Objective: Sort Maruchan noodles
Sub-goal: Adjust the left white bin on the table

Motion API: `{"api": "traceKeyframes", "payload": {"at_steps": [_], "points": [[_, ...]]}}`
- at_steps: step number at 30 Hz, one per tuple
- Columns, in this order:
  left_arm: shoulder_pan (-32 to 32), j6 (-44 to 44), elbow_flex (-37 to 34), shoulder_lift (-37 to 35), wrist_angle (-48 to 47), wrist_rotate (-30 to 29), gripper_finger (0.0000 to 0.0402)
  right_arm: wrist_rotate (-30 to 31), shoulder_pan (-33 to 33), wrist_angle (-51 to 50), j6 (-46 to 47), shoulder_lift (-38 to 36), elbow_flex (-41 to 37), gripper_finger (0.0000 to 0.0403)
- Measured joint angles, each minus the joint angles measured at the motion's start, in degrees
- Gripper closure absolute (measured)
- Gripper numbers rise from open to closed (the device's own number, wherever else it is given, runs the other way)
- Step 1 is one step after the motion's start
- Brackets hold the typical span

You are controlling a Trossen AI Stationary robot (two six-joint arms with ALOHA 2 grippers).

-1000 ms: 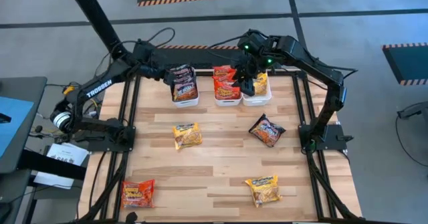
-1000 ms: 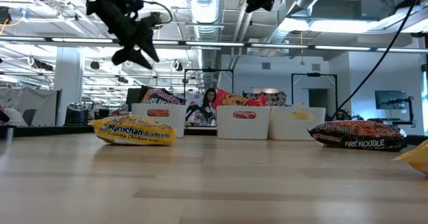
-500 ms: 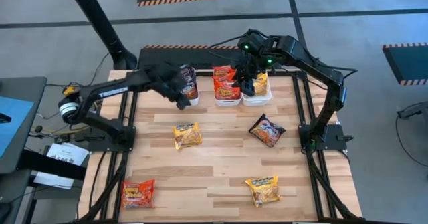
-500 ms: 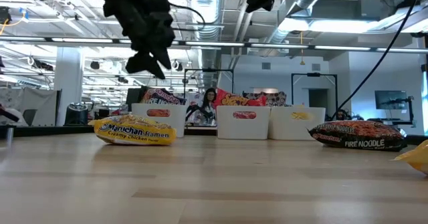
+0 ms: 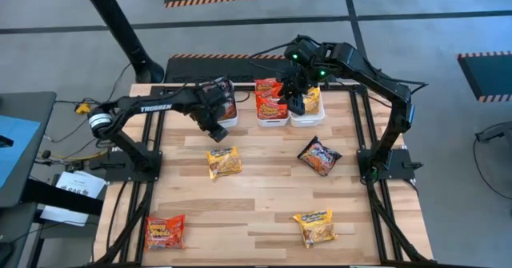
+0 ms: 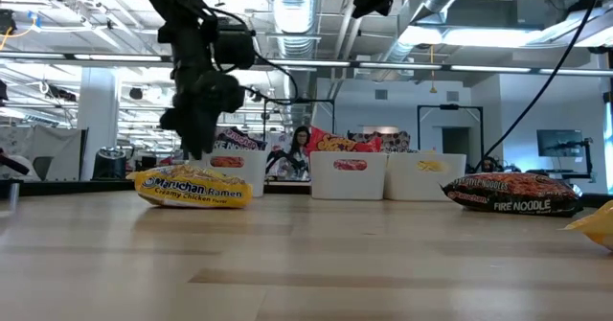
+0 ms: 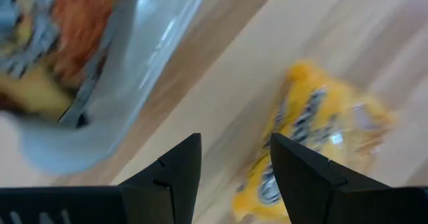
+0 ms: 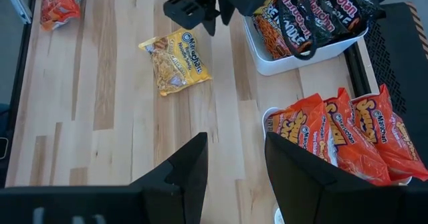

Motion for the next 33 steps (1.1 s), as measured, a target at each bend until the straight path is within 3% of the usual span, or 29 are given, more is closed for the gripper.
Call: {"api": "traceKeyframes", "payload": {"at_steps": [8,14,23,29,33], "points": [[1.2,1.8,0.0,0.0,-3.4,-11.3,0.0237,0.0,0.0,-0.3,0.1,0.0,0.0,0.023],[3.9,2.4,0.0,-0.1,-3.5,-13.2,0.0237,0.0,0.0,-0.3,0.2,0.0,0.0,0.023],[3.8,2.0,0.0,-0.6,-11.9,-5.3,0.0237,0.0,0.1,-1.5,0.2,0.0,0.0,0.023],[1.8,2.8,0.0,-0.2,-2.8,4.8,0.0237,0.0,0.1,-1.4,0.2,0.0,0.0,0.023],[1.3,2.2,0.0,-0.2,2.8,1.4,0.0237,0.0,0.1,-1.3,0.2,0.0,0.0,0.023]]}}
